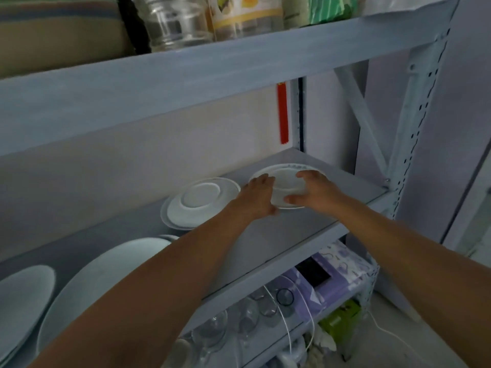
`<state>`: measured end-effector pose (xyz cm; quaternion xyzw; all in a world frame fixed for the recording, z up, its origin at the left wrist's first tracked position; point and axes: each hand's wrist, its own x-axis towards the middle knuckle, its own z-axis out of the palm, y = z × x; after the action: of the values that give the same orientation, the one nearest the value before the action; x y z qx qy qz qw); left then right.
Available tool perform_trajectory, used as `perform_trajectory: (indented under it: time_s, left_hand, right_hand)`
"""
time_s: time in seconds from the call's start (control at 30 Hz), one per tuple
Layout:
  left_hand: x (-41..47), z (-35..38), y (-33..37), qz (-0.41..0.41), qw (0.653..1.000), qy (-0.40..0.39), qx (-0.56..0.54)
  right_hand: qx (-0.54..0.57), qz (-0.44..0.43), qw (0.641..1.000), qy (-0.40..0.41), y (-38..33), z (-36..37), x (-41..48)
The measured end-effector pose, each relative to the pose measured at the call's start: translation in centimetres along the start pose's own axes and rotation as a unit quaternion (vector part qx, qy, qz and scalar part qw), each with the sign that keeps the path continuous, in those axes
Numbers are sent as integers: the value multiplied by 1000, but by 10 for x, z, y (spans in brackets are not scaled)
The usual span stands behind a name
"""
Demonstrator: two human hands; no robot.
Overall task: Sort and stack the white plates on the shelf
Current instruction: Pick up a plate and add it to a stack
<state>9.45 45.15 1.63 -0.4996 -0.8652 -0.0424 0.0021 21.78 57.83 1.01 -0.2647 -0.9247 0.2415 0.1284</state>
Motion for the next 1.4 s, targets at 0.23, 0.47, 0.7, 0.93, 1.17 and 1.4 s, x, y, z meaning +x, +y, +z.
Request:
perform_trajectory:
  time_s: [0.23,0.47,0.7,0.93,1.17,1.4]
  left_hand:
    - [14,10,-8,58,997,-22,40]
    - [11,7,-12,83,995,11,62]
    - [-1,0,-16,59,998,-13,-29]
    - [-5,-1,-16,67,998,11,-5]
    - [-4,4,-20,107,991,63,55]
    - [-2,7,-21,138,981,87,105]
  right_hand:
    - [-5,25,999,-35,15,9,16]
    - [-49,17,997,-50,15,13,10]
    - [-5,-1,999,-32,8,16,-2]
    - [-58,-13,994,-96,4,17,-9]
    - [-90,3,993,-71,5,17,-3]
    - [-69,-27,997,-23,8,31,-2]
